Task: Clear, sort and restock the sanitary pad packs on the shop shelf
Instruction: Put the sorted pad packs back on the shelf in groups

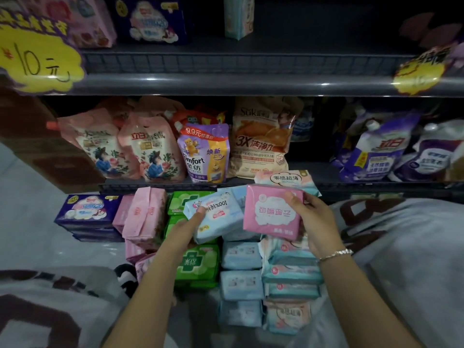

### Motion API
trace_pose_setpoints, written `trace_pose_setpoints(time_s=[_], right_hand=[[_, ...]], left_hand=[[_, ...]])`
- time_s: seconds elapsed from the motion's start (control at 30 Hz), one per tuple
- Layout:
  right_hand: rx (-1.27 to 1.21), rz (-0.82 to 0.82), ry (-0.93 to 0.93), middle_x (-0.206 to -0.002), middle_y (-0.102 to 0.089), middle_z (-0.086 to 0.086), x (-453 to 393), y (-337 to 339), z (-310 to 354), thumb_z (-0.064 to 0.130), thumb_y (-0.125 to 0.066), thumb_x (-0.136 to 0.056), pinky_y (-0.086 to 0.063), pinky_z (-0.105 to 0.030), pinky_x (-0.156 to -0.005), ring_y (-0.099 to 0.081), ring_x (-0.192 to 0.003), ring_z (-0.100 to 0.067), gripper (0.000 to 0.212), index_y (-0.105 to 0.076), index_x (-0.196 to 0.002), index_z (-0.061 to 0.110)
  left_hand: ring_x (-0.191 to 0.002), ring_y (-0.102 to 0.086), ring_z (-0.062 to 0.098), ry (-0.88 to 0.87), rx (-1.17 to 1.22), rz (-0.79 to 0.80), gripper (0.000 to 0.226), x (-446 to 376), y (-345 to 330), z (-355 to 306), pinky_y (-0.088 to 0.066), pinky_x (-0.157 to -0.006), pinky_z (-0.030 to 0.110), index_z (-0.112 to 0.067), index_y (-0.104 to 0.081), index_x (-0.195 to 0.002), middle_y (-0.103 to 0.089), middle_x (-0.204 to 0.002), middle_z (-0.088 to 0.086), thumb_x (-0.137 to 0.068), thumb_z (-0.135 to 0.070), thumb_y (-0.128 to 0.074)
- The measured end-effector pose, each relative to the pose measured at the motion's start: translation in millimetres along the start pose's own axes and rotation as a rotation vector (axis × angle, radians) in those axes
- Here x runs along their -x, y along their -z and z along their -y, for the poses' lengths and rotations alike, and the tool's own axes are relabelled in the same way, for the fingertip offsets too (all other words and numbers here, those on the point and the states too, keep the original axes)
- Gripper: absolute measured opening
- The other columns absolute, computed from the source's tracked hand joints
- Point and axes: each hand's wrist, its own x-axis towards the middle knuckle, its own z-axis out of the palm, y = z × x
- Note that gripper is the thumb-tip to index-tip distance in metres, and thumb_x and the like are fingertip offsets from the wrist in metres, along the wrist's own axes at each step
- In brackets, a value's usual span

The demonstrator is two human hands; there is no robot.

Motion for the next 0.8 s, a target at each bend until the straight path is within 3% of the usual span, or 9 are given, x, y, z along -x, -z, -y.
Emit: trace_pose_setpoints(time_s=[0.1, 0.2, 0.27, 0.33, 0.4, 0.53, 0.63, 0.73, 0.8], right_hand=[[-0.028, -0.018, -0.003, -0.104, -0.072, -0.004, 0.7, 1.6, 4.7, 0.029, -0.078, -0.075, -0.054, -0.028, -0.058, -0.07, -0.088, -0.019, 0.043, -0.064, -0.113, 0.013], [-0.033, -0.026, 0.002, -0.107, -0.071, -0.006, 1.3, 2.6, 7.2, 0.032, -0.078, -0.074, -0.053, -0.03, -0.06, -0.069, -0.09, -0.022, 0.046, -0.064, -0.114, 0.013], [-0.031, -0.039, -0.002, -0.105, -0.072, -0.006, 2.3, 2.8, 7.7, 0.031, -0.078, -0.075, -0.053, -0.029, -0.058, -0.069, -0.088, -0.021, 0.046, -0.063, -0.114, 0.013], [-0.041, -0.052, -0.007, -0.104, -0.072, -0.005, 3.2, 2.9, 7.8, 0.029, -0.077, -0.077, -0.053, -0.028, -0.058, -0.069, -0.087, -0.019, 0.043, -0.063, -0.115, 0.012], [-0.045, -0.051, -0.003, -0.104, -0.072, -0.005, 4.7, 2.8, 8.0, 0.027, -0.076, -0.078, -0.054, -0.027, -0.056, -0.07, -0.088, -0.019, 0.044, -0.062, -0.116, 0.011], [-0.055, -0.042, 0.008, -0.104, -0.071, -0.007, 8.5, 1.5, 7.3, 0.025, -0.076, -0.08, -0.055, -0.024, -0.051, -0.069, -0.086, -0.018, 0.044, -0.061, -0.118, 0.008], [-0.053, -0.044, 0.009, -0.102, -0.072, -0.005, 9.2, 1.3, 6.5, 0.024, -0.076, -0.081, -0.055, -0.024, -0.054, -0.07, -0.083, -0.015, 0.042, -0.062, -0.117, 0.008], [-0.056, -0.049, 0.01, -0.098, -0.072, -0.003, 8.4, 2.5, 5.7, 0.024, -0.076, -0.08, -0.054, -0.023, -0.052, -0.07, -0.081, -0.014, 0.042, -0.062, -0.117, 0.008], [-0.051, -0.047, 0.013, -0.097, -0.072, -0.002, 8.2, 2.8, 5.6, 0.024, -0.076, -0.08, -0.054, -0.022, -0.051, -0.069, -0.081, -0.013, 0.043, -0.062, -0.118, 0.008]], left_hand=[[-0.085, -0.071, 0.022, -0.04, -0.065, 0.12, 0.027, 13.2, 11.9, 2.4, -0.058, -0.075, 0.036, -0.012, -0.065, -0.108, -0.075, -0.097, 0.005, -0.086, -0.028, -0.069], [-0.094, -0.07, 0.024, -0.085, -0.178, 0.192, 0.052, 17.9, 20.8, 11.2, -0.057, -0.084, 0.042, -0.009, -0.059, -0.117, -0.072, -0.108, 0.008, -0.073, -0.027, -0.082], [-0.097, -0.068, 0.019, -0.091, -0.269, 0.179, 0.06, 20.6, 20.9, 17.9, -0.056, -0.081, 0.033, -0.018, -0.051, -0.12, -0.068, -0.111, 0.001, -0.071, -0.026, -0.085], [-0.095, -0.064, 0.011, -0.13, -0.375, 0.198, 0.058, 25.5, 16.7, 22.8, -0.052, -0.068, 0.019, -0.028, -0.043, -0.119, -0.064, -0.111, -0.005, -0.076, -0.018, -0.081], [-0.097, -0.062, 0.011, -0.149, -0.425, 0.239, 0.063, 27.4, 11.2, 27.4, -0.049, -0.063, 0.015, -0.032, -0.038, -0.121, -0.06, -0.108, -0.011, -0.076, -0.014, -0.08], [-0.111, -0.055, 0.016, -0.151, -0.415, 0.257, 0.072, 26.0, 0.7, 39.4, -0.052, -0.075, 0.019, -0.031, -0.038, -0.126, -0.057, -0.108, -0.011, -0.073, -0.004, -0.08], [-0.111, -0.054, 0.014, -0.145, -0.412, 0.256, 0.073, 25.1, -7.3, 49.9, -0.055, -0.074, 0.016, -0.027, -0.037, -0.129, -0.057, -0.114, -0.006, -0.075, -0.001, -0.078], [-0.119, -0.055, 0.016, -0.145, -0.374, 0.253, 0.073, 24.2, -12.6, 58.6, -0.051, -0.096, 0.03, -0.028, -0.036, -0.135, -0.056, -0.13, -0.001, -0.078, -0.013, -0.079], [-0.12, -0.053, 0.014, -0.156, -0.381, 0.232, 0.076, 28.1, -15.3, 57.7, -0.048, -0.1, 0.032, -0.026, -0.036, -0.141, -0.052, -0.136, -0.004, -0.078, -0.028, -0.079]])
